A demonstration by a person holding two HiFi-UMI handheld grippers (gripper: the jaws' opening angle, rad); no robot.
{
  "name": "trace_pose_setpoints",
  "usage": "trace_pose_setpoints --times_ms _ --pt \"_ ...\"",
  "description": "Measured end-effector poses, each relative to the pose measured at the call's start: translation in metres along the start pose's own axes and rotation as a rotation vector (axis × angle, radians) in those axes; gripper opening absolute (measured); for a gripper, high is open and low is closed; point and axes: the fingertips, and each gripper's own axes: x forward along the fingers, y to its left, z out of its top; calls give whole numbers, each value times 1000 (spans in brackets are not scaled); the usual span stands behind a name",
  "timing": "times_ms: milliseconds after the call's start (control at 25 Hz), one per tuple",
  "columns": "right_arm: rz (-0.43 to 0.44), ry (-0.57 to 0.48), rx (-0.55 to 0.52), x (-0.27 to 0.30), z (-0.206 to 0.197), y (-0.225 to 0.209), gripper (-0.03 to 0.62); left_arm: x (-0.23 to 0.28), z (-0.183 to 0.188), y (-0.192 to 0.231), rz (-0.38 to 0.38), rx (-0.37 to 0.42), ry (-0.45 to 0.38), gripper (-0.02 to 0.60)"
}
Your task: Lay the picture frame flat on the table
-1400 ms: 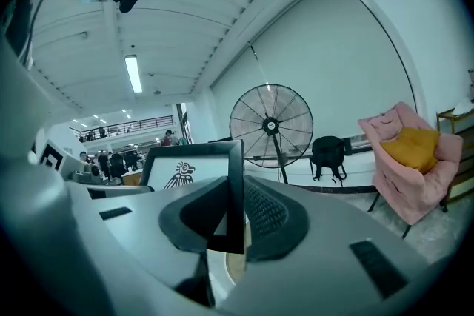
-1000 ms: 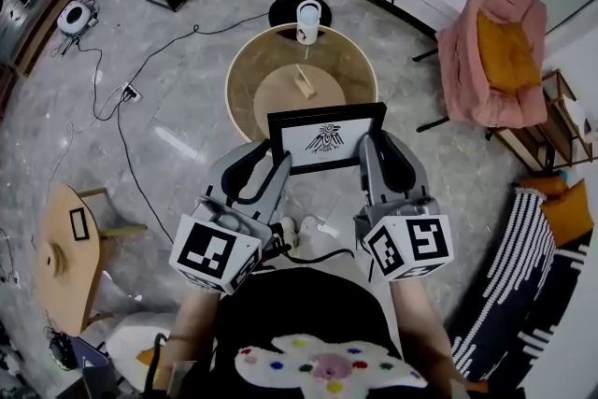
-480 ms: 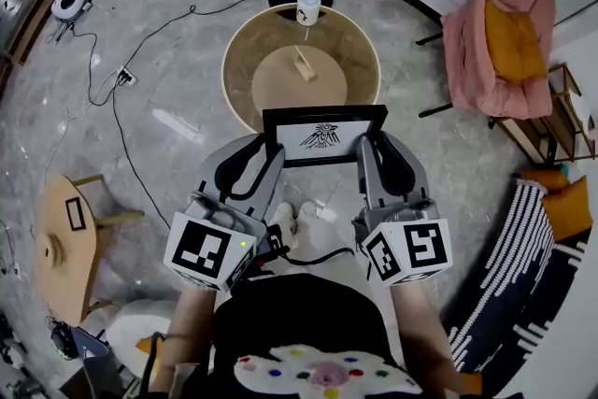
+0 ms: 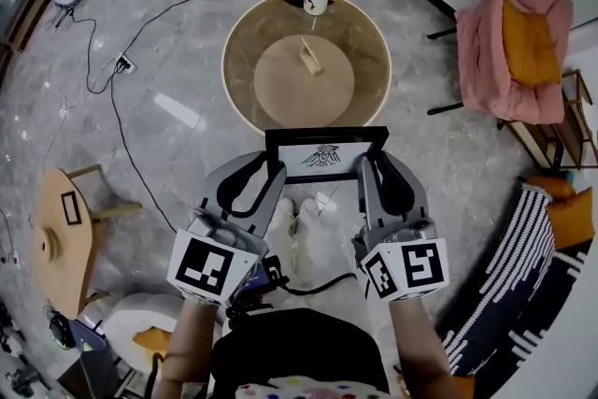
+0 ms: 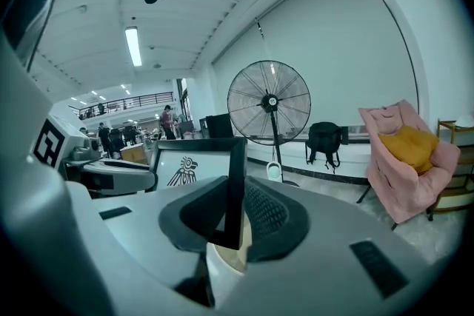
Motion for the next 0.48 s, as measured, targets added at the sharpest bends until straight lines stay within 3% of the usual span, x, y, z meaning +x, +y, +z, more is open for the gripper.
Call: trace_pose_setpoints --times_ms 200,480 --pt "5 40 -3 10 -25 -5 87 10 -27 2 4 -70 32 107" --pt "29 87 4 35 -60 -11 87 22 -63 18 29 -101 91 107"
